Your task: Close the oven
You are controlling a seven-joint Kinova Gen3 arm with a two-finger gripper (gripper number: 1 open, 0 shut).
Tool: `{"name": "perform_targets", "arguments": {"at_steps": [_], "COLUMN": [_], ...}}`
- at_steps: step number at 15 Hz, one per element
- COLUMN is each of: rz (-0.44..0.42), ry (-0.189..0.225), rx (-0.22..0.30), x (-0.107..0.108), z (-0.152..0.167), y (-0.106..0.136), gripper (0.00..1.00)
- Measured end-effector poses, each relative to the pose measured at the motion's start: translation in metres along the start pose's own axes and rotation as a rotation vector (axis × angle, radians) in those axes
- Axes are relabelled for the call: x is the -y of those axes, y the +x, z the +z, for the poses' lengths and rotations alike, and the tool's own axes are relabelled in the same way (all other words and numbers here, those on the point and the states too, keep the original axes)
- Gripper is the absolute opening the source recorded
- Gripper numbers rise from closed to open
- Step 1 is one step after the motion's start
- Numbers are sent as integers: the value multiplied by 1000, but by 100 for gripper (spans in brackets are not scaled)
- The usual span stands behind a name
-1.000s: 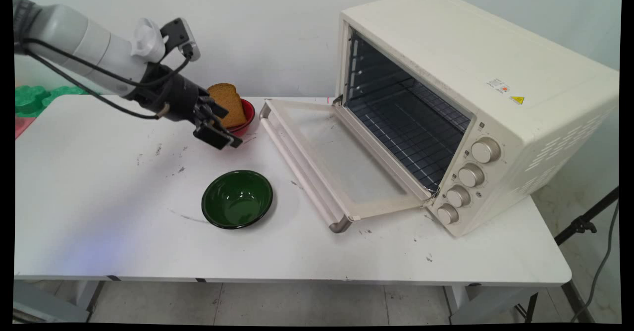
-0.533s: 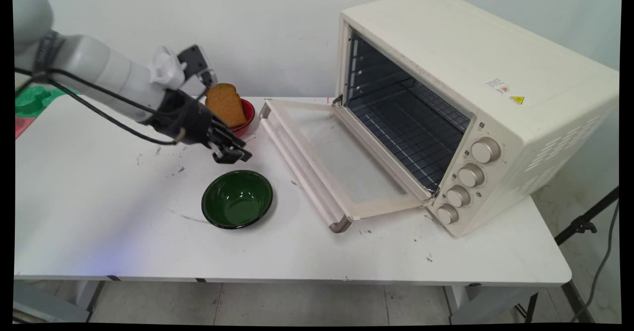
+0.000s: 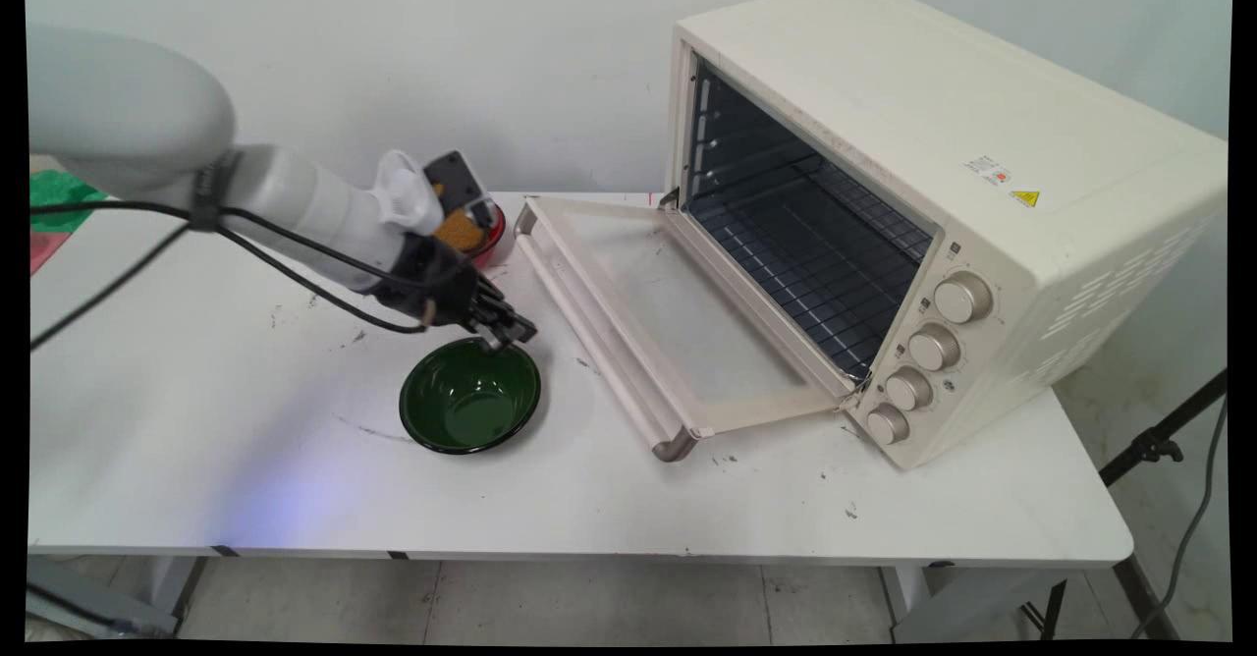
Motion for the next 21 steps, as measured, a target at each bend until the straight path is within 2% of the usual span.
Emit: {"name": "perform_targets", "arguments": {"at_steps": [5,12,16,21], "rz": [-15,-31,-33,-36], "ry": [1,-7,-16,-30], "rx": [-6,-30,-53,-101], "x": [-2,-2,-4,-7], "z": [39,76,86,82], "y": [7,21,33,55], "gripper": [0,0,0,0]}}
